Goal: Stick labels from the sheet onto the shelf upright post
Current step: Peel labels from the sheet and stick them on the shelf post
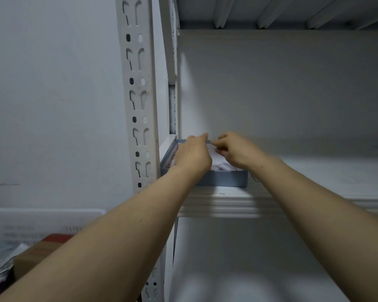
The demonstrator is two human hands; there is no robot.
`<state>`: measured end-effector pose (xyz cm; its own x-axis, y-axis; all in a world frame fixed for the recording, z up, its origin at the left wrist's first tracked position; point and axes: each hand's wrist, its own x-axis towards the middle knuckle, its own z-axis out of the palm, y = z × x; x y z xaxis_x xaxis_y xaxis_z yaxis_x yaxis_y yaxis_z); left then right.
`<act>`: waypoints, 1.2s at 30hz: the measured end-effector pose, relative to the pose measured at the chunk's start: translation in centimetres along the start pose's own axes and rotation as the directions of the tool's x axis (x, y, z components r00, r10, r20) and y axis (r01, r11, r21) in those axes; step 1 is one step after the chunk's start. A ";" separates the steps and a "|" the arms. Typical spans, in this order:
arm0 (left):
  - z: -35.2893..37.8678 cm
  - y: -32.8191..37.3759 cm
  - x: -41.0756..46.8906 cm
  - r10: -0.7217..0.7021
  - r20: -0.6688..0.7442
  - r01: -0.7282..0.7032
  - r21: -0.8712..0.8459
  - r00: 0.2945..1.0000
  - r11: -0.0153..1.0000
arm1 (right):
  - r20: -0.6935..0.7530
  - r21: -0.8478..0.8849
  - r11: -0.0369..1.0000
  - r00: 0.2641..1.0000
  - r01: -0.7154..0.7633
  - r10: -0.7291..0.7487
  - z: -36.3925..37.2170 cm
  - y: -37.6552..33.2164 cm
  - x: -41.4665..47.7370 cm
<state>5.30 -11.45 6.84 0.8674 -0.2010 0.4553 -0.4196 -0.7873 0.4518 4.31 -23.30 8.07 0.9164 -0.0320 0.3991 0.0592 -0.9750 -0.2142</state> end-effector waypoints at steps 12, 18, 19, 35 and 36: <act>0.2 -4.1 -9.1 0.160 -0.637 -0.401 -0.254 0.754 0.880 | -0.476 0.269 0.911 0.865 0.314 -0.157 1.6 -4.2 -4.7; -0.1 -9.5 -12.4 -0.436 -0.296 0.050 -0.779 0.850 0.625 | 0.008 0.926 0.375 0.997 -0.039 0.083 5.3 -9.7 -7.1; -0.2 -10.1 -12.4 -0.450 -0.235 0.076 -0.817 0.862 0.572 | 0.037 0.938 0.341 0.996 -0.064 0.087 5.6 -10.1 -7.0; 1.0 -11.5 -11.0 -0.365 -0.096 0.002 -0.966 0.926 0.257 | -0.026 0.935 0.356 0.997 -0.003 0.077 7.2 -10.8 -6.4; 1.1 -11.5 -11.0 -0.371 -0.093 0.003 -0.968 0.924 0.251 | -0.031 0.934 0.358 0.997 0.003 0.075 7.2 -10.9 -6.4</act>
<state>0.87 -0.83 -4.18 0.9320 0.1612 0.3245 -0.3618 0.3663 0.8573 0.62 -10.92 1.46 0.9053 -0.1117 0.4098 0.3932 -0.1441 -0.9081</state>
